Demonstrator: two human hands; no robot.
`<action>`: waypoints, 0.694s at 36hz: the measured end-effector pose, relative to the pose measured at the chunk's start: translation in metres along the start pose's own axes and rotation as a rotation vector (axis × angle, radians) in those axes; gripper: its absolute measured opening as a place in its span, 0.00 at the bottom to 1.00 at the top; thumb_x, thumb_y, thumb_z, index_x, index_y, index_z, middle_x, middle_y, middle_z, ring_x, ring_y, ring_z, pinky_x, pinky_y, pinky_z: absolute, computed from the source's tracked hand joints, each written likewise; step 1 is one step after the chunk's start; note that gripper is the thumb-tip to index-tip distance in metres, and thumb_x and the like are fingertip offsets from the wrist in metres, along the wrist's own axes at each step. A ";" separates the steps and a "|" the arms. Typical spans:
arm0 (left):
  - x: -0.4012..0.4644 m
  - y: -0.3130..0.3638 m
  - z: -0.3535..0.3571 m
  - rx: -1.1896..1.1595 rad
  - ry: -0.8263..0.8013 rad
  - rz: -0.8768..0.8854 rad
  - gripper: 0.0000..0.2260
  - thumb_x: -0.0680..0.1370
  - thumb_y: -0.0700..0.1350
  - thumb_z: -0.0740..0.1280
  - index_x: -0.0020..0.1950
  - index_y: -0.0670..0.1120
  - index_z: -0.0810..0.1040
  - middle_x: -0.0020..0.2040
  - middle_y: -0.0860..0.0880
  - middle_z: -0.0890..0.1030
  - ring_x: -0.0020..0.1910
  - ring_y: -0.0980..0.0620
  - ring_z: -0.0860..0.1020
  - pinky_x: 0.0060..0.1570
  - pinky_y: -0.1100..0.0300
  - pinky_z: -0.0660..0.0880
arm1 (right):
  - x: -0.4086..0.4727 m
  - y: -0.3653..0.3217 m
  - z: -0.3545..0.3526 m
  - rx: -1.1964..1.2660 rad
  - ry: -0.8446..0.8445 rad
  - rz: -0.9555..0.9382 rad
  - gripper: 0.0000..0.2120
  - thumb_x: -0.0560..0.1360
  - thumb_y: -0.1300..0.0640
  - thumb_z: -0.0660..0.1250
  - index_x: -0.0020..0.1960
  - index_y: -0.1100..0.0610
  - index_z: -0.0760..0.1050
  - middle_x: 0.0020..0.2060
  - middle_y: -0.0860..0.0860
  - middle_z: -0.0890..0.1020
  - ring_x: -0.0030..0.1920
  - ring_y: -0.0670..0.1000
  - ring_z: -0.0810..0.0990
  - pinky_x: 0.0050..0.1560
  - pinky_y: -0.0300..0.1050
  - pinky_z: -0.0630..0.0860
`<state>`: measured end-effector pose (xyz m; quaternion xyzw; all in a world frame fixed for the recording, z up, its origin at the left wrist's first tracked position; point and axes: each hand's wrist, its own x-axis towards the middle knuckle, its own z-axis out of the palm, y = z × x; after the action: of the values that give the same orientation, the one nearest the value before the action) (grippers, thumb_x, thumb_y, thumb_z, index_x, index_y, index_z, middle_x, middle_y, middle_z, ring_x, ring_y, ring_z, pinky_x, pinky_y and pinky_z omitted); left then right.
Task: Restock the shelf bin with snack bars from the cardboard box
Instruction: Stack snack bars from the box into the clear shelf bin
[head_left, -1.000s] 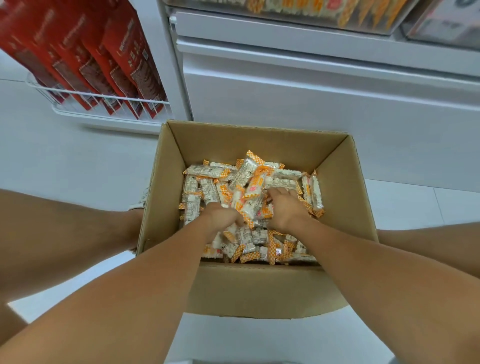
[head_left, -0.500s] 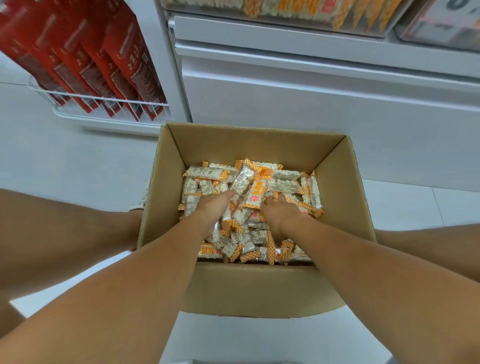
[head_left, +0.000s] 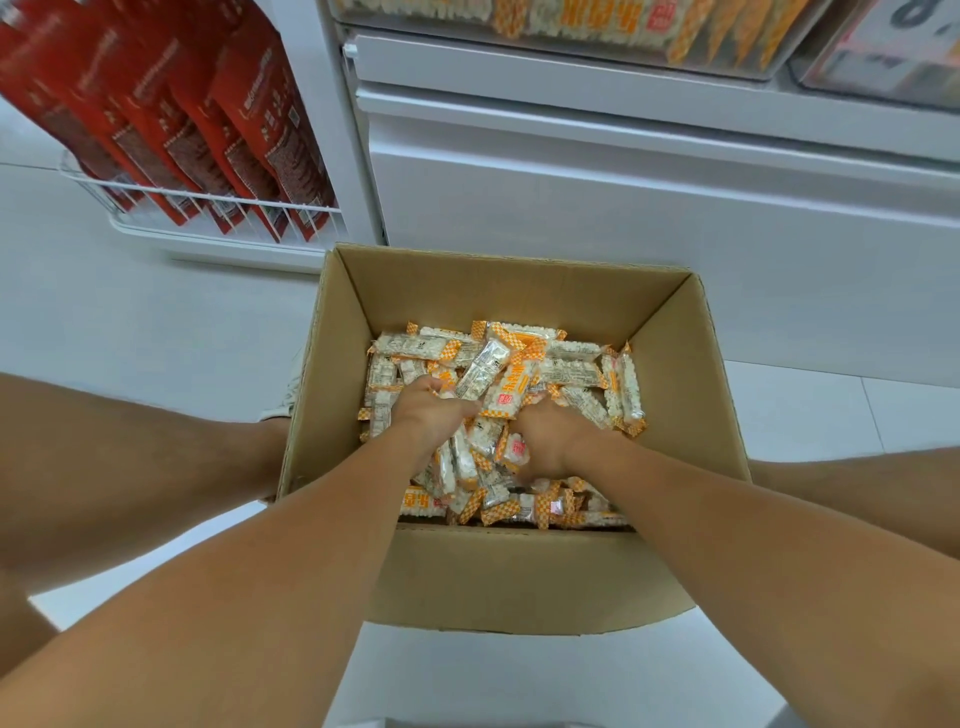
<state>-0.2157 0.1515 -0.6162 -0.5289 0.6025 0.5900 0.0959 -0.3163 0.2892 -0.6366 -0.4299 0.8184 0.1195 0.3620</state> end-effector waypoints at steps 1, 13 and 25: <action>-0.002 0.001 0.000 0.002 0.008 -0.007 0.34 0.75 0.48 0.76 0.76 0.47 0.65 0.74 0.44 0.70 0.71 0.42 0.70 0.63 0.53 0.71 | 0.000 -0.003 0.003 -0.031 -0.024 0.000 0.32 0.67 0.41 0.79 0.64 0.54 0.73 0.57 0.53 0.79 0.58 0.57 0.79 0.56 0.54 0.78; -0.007 0.012 -0.004 -0.056 -0.030 -0.023 0.19 0.73 0.40 0.76 0.60 0.49 0.73 0.62 0.47 0.74 0.60 0.45 0.72 0.55 0.55 0.68 | -0.022 0.018 -0.042 0.319 -0.344 0.131 0.31 0.70 0.53 0.77 0.68 0.57 0.67 0.56 0.54 0.77 0.53 0.56 0.83 0.50 0.53 0.84; -0.076 0.101 -0.005 -0.189 -0.463 0.127 0.45 0.57 0.77 0.73 0.68 0.53 0.78 0.67 0.44 0.79 0.65 0.44 0.79 0.67 0.42 0.73 | -0.129 0.018 -0.140 1.193 -0.067 -0.121 0.03 0.77 0.58 0.73 0.48 0.56 0.79 0.39 0.49 0.83 0.31 0.43 0.79 0.29 0.35 0.74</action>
<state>-0.2564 0.1614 -0.4971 -0.3475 0.5388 0.7537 0.1441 -0.3513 0.3084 -0.4494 -0.1943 0.7064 -0.3677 0.5727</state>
